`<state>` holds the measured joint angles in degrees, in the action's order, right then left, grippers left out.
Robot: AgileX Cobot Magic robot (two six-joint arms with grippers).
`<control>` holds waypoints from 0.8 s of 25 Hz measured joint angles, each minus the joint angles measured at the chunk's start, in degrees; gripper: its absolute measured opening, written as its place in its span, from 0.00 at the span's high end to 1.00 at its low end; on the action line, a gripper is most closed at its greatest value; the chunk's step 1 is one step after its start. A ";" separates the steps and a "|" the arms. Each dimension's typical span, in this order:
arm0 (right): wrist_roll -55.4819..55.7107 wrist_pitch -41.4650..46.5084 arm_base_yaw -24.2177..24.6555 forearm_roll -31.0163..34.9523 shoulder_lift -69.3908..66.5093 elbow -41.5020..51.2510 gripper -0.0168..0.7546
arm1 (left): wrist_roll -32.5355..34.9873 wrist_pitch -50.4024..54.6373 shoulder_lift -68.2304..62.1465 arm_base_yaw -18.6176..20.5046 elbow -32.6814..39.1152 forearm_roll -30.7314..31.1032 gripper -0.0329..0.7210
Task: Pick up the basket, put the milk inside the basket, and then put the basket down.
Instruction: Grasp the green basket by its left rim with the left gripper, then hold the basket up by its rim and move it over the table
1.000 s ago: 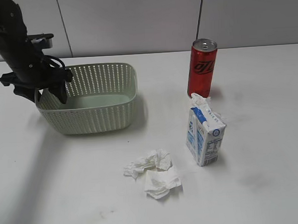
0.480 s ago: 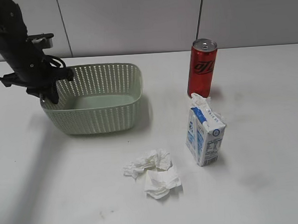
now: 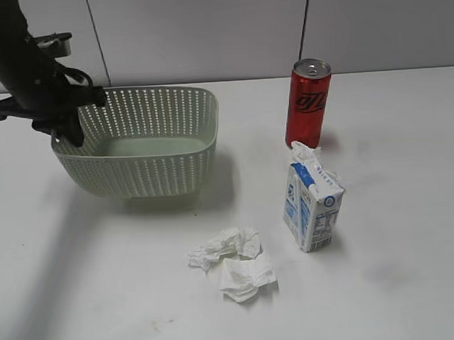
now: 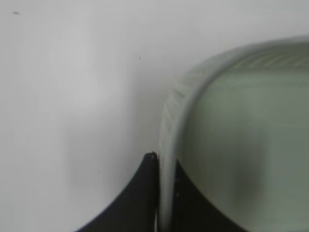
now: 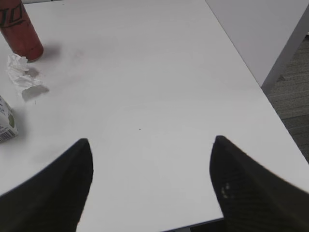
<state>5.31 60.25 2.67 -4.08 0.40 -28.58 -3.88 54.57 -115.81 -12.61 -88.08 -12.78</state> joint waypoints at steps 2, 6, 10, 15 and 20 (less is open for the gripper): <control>0.00 0.00 0.00 0.00 0.00 0.00 0.24 | 0.00 2.19 1.80 0.00 0.00 0.00 0.96; 0.00 0.00 0.00 0.00 0.00 0.00 0.24 | -0.01 5.82 6.12 0.00 0.00 0.22 0.96; -0.05 0.00 0.00 0.83 0.00 0.00 0.24 | -0.06 10.36 10.62 0.00 0.00 0.44 0.96; 0.01 0.00 0.00 1.20 0.00 0.00 0.24 | -0.91 13.98 15.74 0.00 0.05 0.44 0.96; 0.01 0.22 0.00 1.87 -0.29 -0.14 0.24 | -1.59 14.29 18.79 0.00 0.12 0.44 0.96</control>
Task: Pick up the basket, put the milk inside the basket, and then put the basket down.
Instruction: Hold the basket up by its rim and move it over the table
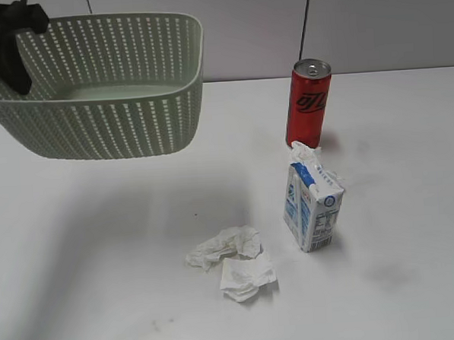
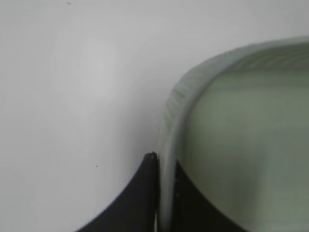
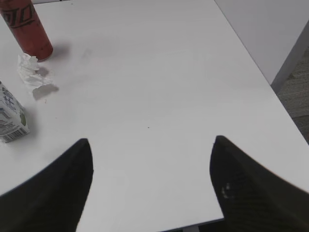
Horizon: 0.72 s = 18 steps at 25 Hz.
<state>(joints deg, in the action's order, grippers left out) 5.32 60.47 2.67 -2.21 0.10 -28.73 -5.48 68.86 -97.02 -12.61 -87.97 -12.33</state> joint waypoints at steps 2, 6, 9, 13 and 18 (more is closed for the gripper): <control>0.00 0.30 0.00 1.22 -1.64 -0.97 0.24 | -0.15 0.28 0.06 0.00 0.51 0.00 0.96; -0.06 0.53 0.00 5.46 -8.38 -4.06 0.24 | -0.33 0.06 0.06 0.00 2.93 0.20 0.96; -0.06 0.99 0.00 7.38 -15.58 -7.23 0.24 | -0.33 -0.30 0.06 0.00 4.59 0.32 0.96; -1.64 1.66 0.00 7.73 -26.53 -10.48 0.24 | -0.33 -1.24 0.06 0.00 5.01 1.49 0.96; -5.84 1.42 0.00 9.98 -41.62 -14.12 0.24 | -0.33 -4.39 0.06 0.00 5.76 2.21 0.96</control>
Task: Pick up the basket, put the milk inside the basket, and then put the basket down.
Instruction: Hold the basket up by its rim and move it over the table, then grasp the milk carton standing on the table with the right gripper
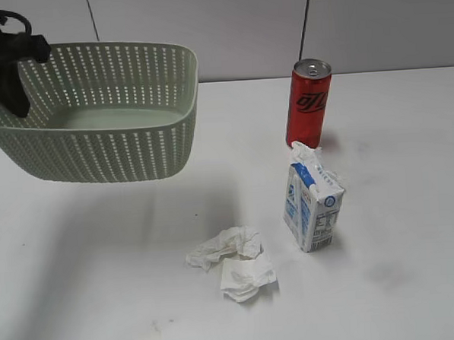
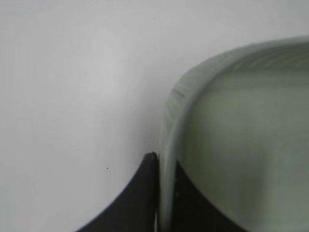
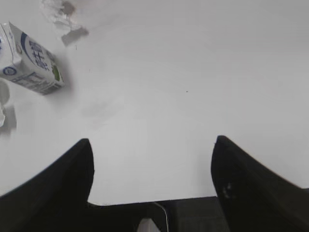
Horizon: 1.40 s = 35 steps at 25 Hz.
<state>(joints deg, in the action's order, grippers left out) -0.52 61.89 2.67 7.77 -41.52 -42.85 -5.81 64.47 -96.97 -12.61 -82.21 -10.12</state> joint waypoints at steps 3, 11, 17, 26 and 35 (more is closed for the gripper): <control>-3.51 -0.57 0.00 2.11 -10.05 -2.94 0.24 | 0.00 -1.74 0.00 0.00 2.24 -0.27 0.96; -7.21 -3.67 -6.61 3.20 -30.61 -13.36 0.24 | 0.00 -3.54 -0.11 0.00 5.64 -0.51 0.96; -3.15 -6.82 -19.92 3.15 -41.89 -20.47 0.24 | 0.00 -4.13 -0.11 0.00 5.64 -0.51 0.96; 1.86 -7.61 -29.33 2.01 -57.02 -28.01 0.24 | 0.00 -4.36 -0.11 0.00 5.64 -0.59 0.96; 2.10 -6.42 -29.33 2.30 -63.82 -32.58 0.24 | 0.00 -5.91 -0.11 0.00 5.64 -0.72 0.96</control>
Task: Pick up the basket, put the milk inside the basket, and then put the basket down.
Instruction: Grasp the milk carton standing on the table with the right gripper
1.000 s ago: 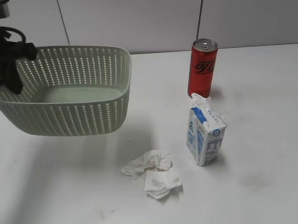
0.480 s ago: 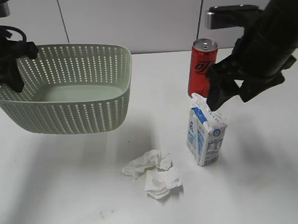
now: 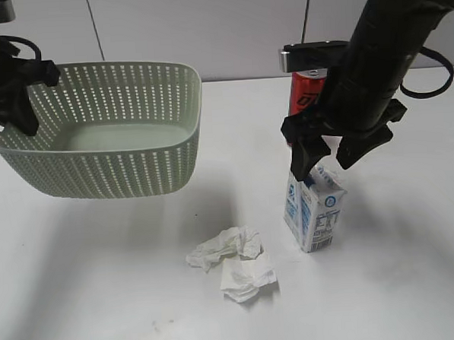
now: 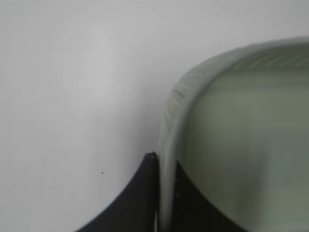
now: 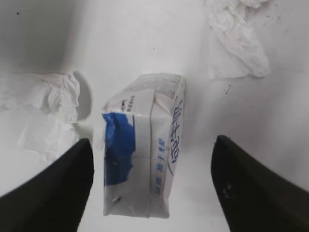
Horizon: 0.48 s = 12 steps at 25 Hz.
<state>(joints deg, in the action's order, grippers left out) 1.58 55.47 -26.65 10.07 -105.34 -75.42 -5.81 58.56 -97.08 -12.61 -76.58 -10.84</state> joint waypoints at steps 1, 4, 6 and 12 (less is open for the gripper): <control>0.00 0.07 0.00 0.16 -0.32 -0.27 0.24 | 0.00 -0.05 0.00 0.00 0.00 0.00 0.96; 0.00 0.26 0.00 1.31 -1.59 -0.63 0.23 | 0.00 -0.07 0.00 0.00 0.05 0.00 0.96; -0.07 0.65 0.00 1.58 -3.21 -0.63 0.20 | 0.00 -0.12 0.00 0.00 0.05 0.00 0.96; -0.03 0.07 0.00 2.14 -5.86 -0.63 0.19 | 0.00 -0.12 0.00 0.00 0.11 0.00 0.96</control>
<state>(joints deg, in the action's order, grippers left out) 1.55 55.54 -26.65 12.22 -111.20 -76.05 -5.81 58.44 -97.08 -12.61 -76.47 -10.84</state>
